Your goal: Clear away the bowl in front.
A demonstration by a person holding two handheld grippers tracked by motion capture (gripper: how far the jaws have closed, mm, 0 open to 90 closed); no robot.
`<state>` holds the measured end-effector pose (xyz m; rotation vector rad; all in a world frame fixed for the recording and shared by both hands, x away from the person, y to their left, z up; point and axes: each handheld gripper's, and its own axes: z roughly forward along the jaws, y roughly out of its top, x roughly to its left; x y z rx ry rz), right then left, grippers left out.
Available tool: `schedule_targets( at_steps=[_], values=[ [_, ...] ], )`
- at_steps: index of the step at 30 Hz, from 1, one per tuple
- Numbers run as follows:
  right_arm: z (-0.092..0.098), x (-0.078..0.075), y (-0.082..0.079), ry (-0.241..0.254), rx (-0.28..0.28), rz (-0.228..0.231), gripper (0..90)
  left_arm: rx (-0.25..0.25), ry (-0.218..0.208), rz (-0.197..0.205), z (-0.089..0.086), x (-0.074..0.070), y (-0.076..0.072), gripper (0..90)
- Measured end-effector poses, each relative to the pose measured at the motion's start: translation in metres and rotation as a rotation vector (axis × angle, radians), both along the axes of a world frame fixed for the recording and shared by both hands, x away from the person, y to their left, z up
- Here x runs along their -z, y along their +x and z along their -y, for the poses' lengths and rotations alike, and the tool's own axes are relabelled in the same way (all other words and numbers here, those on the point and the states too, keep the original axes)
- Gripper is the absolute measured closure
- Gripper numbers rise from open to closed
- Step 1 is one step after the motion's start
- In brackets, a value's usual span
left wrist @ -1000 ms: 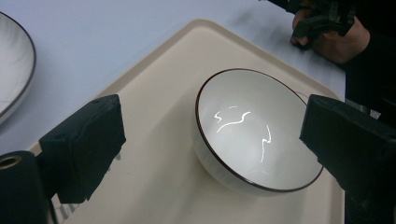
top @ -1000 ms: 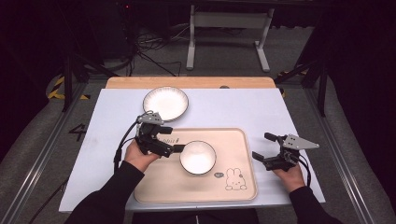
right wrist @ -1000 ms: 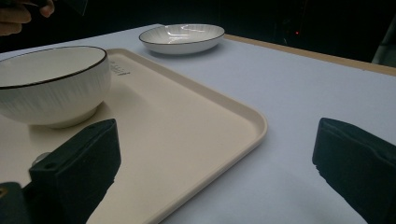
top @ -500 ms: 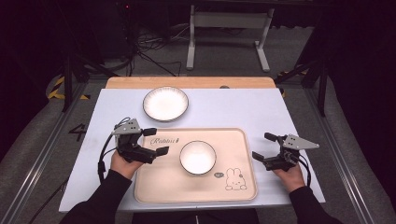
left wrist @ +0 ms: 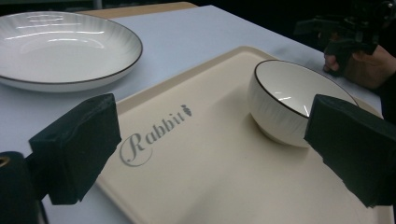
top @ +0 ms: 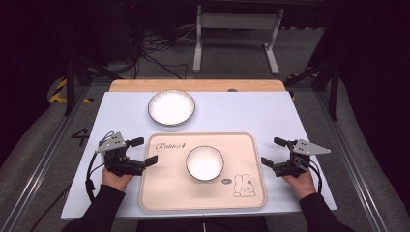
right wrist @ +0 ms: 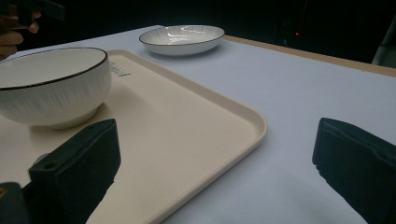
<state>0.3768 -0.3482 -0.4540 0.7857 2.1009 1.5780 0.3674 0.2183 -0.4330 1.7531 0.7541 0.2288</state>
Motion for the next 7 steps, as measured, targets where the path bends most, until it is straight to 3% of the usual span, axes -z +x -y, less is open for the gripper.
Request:
schedule_targets(
  at_steps=[2,7],
  values=[
    [0.0,0.0,0.0,0.001,0.0,0.0,1.6,-0.04,-0.008,0.002,-0.005,0.007,-0.004,2.8],
    [0.0,0.0,0.0,0.001,0.0,0.0,1.6,-0.07,-0.03,0.011,-0.009,0.018,-0.005,0.4]
  ],
)
